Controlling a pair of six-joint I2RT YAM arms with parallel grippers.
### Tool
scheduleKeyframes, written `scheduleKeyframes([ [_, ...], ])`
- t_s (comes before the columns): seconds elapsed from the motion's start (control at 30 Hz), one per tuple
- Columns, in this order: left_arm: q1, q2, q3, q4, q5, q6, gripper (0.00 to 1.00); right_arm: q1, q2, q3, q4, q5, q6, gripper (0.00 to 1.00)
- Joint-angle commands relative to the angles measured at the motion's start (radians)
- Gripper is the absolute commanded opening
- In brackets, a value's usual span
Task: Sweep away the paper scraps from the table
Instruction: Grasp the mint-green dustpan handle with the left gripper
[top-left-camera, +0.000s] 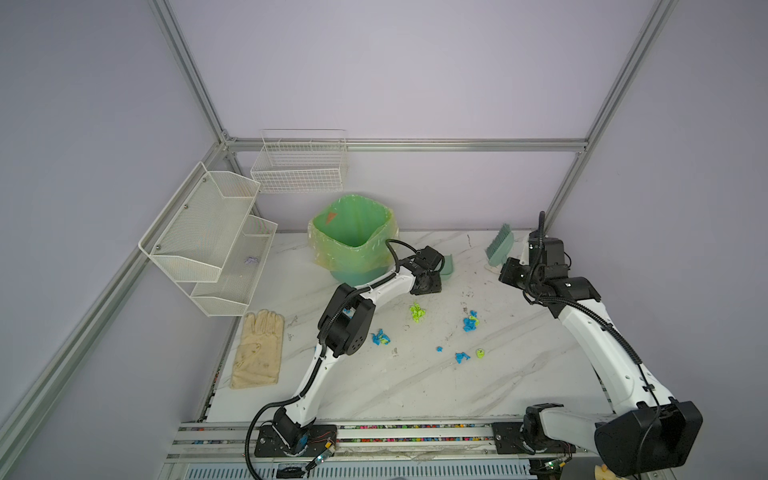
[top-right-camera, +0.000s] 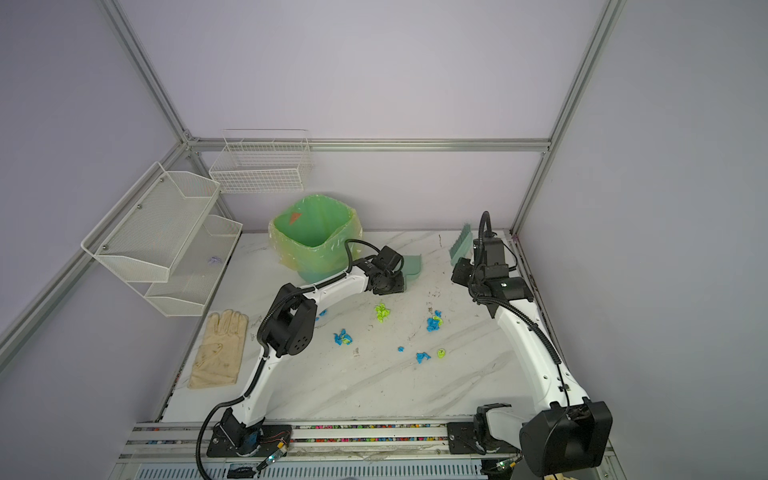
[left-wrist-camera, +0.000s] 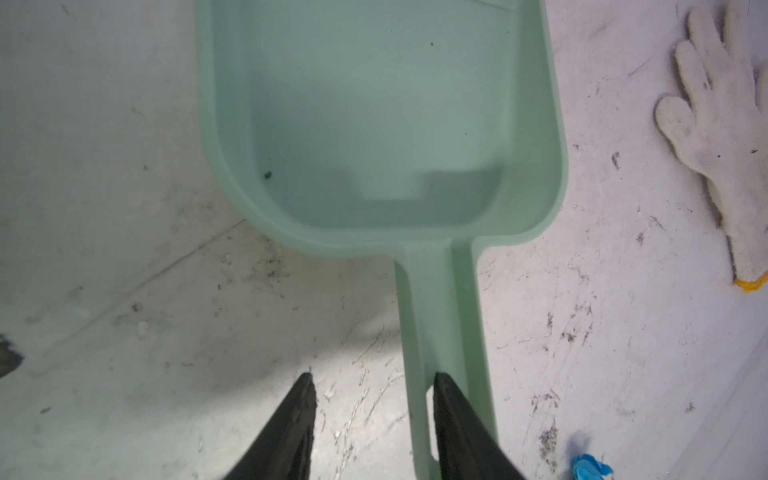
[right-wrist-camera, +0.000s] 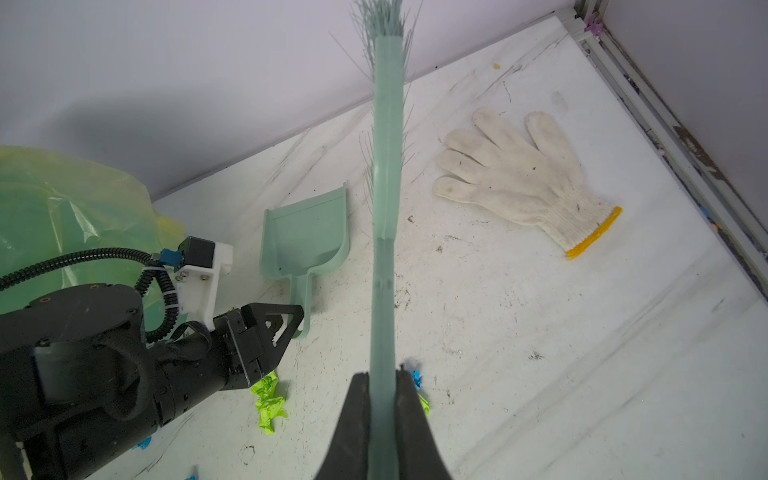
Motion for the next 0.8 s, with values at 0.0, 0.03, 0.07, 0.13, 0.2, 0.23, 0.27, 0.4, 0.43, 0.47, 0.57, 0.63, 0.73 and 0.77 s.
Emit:
scheduleKeyframes([
  [0.0,-0.001,-0.004,0.038,0.03,0.01,0.017,0.41,-0.004,-0.001,0.013,0.021,0.002,-0.011,0.0],
  [0.03,-0.003,-0.004,0.038,0.032,0.013,0.017,0.4,-0.005,-0.002,0.012,0.021,0.002,-0.011,0.0],
  [0.07,-0.002,-0.004,0.038,0.036,0.018,0.017,0.38,-0.003,-0.002,0.012,0.021,0.002,-0.01,0.0],
  [0.13,-0.002,-0.004,0.035,0.038,0.021,0.014,0.38,-0.004,-0.004,0.011,0.022,0.002,-0.011,0.0],
  [0.2,-0.001,-0.006,0.031,0.041,0.026,0.014,0.36,-0.003,-0.004,0.01,0.022,0.001,-0.01,0.0],
  [0.23,-0.003,-0.008,0.029,0.041,0.027,0.012,0.35,-0.004,-0.006,0.011,0.02,-0.001,-0.012,0.0],
  [0.27,-0.003,-0.008,0.029,0.041,0.028,0.011,0.35,-0.003,-0.006,0.013,0.02,-0.001,-0.01,0.0],
  [0.4,-0.002,-0.013,0.021,0.051,0.038,0.003,0.28,-0.003,-0.007,0.017,0.02,-0.005,-0.003,0.0],
  [0.43,-0.002,-0.013,0.019,0.052,0.041,0.0,0.26,-0.003,-0.008,0.017,0.02,-0.005,-0.002,0.0],
  [0.47,-0.002,-0.014,0.019,0.054,0.045,-0.003,0.24,-0.004,-0.006,0.018,0.02,-0.006,-0.001,0.0],
  [0.57,-0.001,-0.013,0.015,0.059,0.059,-0.012,0.18,-0.004,-0.008,0.015,0.017,-0.008,-0.002,0.0],
  [0.63,-0.002,-0.01,0.011,0.06,0.065,-0.018,0.15,-0.004,-0.01,0.015,0.02,-0.016,0.0,0.0],
  [0.73,-0.001,-0.012,-0.003,0.063,0.076,-0.025,0.1,-0.003,-0.015,0.013,0.019,-0.007,-0.002,0.0],
  [0.77,-0.001,-0.013,-0.007,0.064,0.077,-0.027,0.09,-0.004,-0.015,0.012,0.021,-0.008,-0.002,0.0],
])
